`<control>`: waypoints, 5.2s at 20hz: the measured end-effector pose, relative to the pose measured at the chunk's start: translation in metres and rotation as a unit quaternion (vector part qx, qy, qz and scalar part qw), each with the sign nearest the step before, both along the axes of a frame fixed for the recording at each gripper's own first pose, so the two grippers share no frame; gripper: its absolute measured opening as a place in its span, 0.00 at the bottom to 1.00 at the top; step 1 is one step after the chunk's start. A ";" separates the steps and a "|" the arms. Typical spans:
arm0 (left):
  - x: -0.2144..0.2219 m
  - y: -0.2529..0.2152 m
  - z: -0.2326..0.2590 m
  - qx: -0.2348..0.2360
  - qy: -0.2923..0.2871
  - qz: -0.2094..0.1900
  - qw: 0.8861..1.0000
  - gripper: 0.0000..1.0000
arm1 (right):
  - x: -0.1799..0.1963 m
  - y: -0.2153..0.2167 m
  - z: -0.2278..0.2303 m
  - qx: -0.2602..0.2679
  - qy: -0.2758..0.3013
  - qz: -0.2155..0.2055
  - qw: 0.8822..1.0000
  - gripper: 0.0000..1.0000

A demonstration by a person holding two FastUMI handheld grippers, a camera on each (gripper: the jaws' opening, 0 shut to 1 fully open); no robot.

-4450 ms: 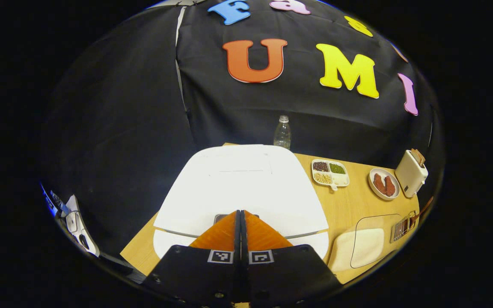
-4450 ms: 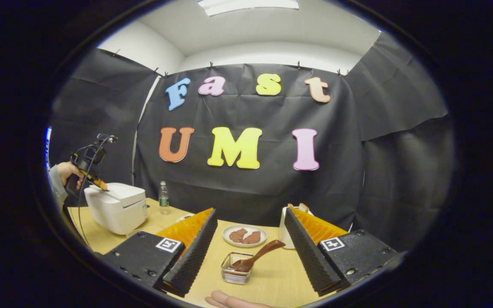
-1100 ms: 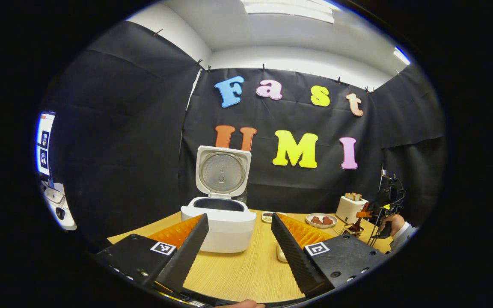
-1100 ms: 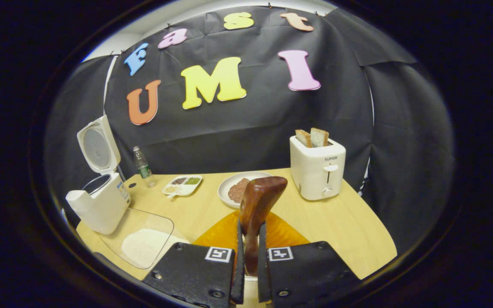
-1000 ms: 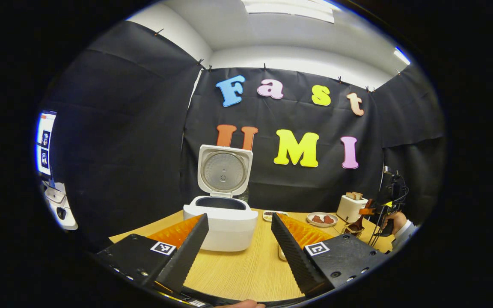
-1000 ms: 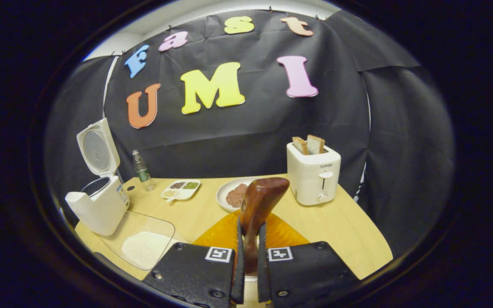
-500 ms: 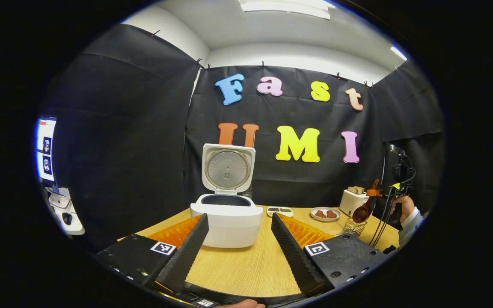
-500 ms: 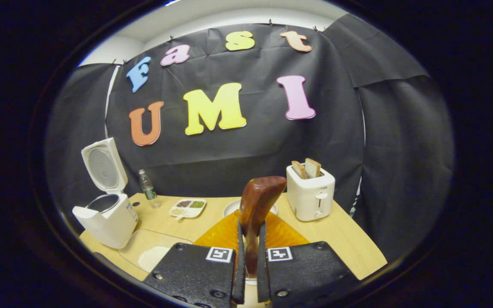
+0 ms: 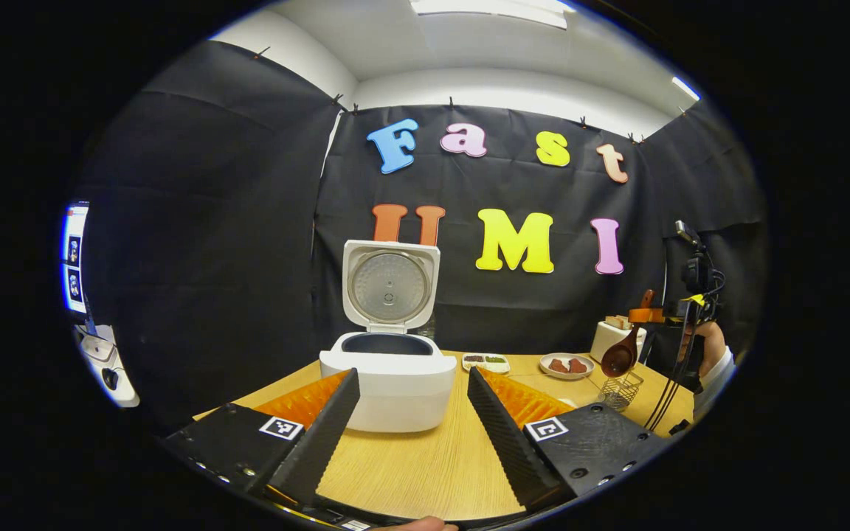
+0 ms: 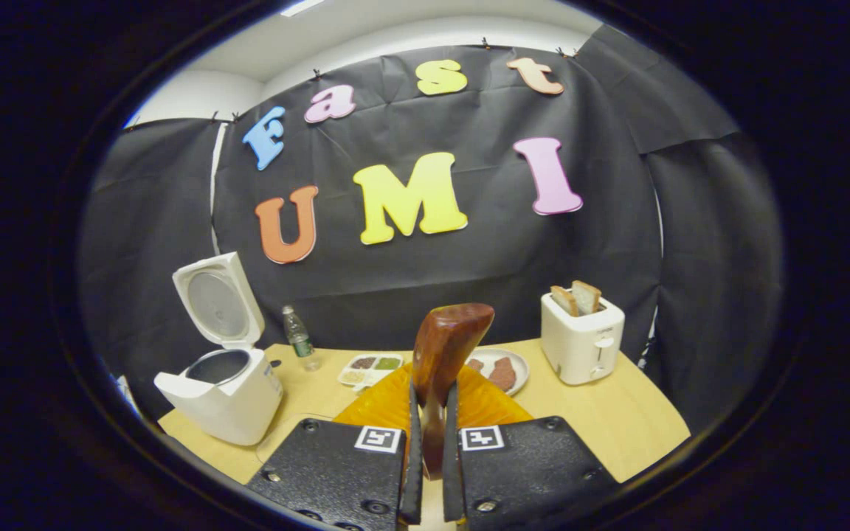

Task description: Close the left gripper, press the button to open the rice cooker; take a wooden spoon from the chopstick holder with the right hand, scoop a spoonful of rice and pour it into the rice cooker, then put the wooden spoon back into the chopstick holder.

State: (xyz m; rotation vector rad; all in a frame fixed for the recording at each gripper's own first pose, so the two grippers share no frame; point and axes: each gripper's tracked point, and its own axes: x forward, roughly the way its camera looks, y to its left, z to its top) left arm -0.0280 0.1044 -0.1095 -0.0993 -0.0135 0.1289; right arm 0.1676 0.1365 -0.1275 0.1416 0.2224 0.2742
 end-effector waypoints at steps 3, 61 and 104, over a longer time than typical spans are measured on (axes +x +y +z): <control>0.008 0.009 -0.002 -0.003 0.007 0.010 1.000 0.94 | -0.004 0.034 0.000 0.016 -0.005 0.026 1.000 0.14; 0.010 -0.006 -0.015 -0.017 0.036 -0.023 0.999 0.94 | -0.016 0.098 -0.047 0.484 0.249 0.051 0.837 0.13; -0.052 0.072 -0.016 -0.010 0.041 0.066 0.997 0.94 | 0.020 0.473 0.015 -0.008 0.055 0.195 0.979 0.14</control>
